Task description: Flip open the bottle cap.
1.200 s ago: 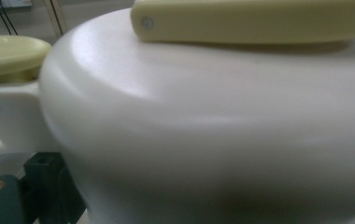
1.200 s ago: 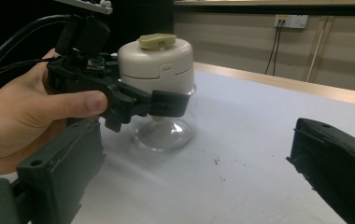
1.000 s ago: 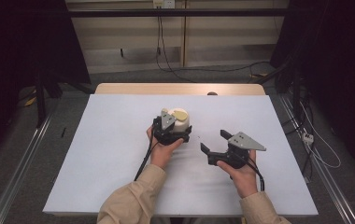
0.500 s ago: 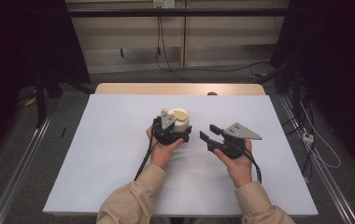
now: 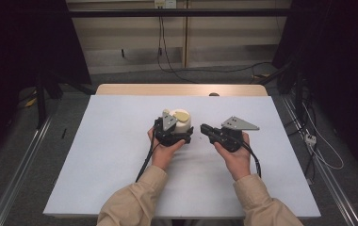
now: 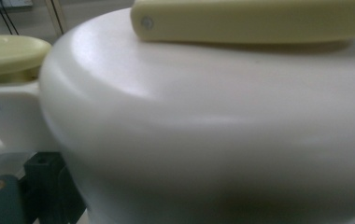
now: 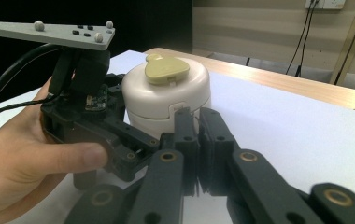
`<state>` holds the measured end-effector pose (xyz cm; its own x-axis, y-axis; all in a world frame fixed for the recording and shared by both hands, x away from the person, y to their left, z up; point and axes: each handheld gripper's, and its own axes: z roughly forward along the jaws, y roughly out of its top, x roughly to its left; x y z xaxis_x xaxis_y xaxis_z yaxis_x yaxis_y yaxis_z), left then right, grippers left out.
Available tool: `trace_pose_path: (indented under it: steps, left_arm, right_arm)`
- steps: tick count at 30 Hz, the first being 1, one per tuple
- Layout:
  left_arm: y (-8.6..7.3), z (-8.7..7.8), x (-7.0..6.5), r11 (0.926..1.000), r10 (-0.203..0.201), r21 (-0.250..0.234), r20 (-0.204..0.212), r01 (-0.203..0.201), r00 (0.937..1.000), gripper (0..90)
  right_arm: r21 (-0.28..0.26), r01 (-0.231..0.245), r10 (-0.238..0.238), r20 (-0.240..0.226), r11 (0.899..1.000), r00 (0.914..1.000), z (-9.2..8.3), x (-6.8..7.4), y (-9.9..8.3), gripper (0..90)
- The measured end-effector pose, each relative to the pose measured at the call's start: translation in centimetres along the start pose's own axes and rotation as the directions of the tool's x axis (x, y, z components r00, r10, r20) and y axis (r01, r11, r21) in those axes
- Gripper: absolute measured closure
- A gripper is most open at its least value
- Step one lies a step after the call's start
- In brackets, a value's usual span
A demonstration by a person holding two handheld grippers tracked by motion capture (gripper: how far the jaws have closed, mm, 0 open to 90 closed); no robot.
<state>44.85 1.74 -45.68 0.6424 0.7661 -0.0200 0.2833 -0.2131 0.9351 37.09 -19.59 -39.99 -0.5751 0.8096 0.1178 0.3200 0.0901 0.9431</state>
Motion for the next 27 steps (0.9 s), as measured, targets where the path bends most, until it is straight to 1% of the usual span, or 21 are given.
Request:
trace_pose_path:
  steps: [1,5,15,19,20,22,27]
  left_arm:
    - [0.0,0.0,0.0,1.0000,0.001,0.000,-0.001,-0.001,1.0000,5.2]
    - [0.0,0.0,0.0,1.0000,0.000,0.000,-0.001,0.000,1.0000,5.1]
    - [0.0,0.0,0.0,1.0000,0.000,0.001,0.000,0.000,1.0000,5.2]
    - [0.0,0.0,0.0,1.0000,0.000,0.001,0.000,0.000,1.0000,5.2]
    - [0.0,0.0,0.0,1.0000,0.001,0.001,0.000,-0.001,1.0000,5.2]
    - [0.0,0.0,0.0,1.0000,0.001,0.000,0.000,-0.001,1.0000,5.2]
    - [0.0,0.0,0.0,1.0000,0.005,0.005,0.000,-0.005,1.0000,5.2]
  right_arm:
    - [0.000,0.003,-0.003,-0.001,1.000,1.0000,0.1,0.0,0.1,88.3]
    - [0.014,-0.006,0.006,-0.009,1.000,0.9999,0.7,0.1,0.3,89.9]
    - [0.040,0.020,-0.019,-0.030,0.999,0.9994,2.0,0.6,0.7,90.0]
    - [0.053,0.032,-0.031,-0.013,0.998,0.9994,2.6,0.7,0.9,90.0]
    - [0.052,0.042,-0.041,-0.014,0.998,0.9991,2.7,0.7,1.0,90.0]
    - [0.051,0.042,-0.042,-0.012,0.998,0.9991,2.9,0.6,1.2,90.0]
    - [0.071,0.065,-0.065,-0.007,0.995,0.9979,3.5,0.7,1.4,90.0]
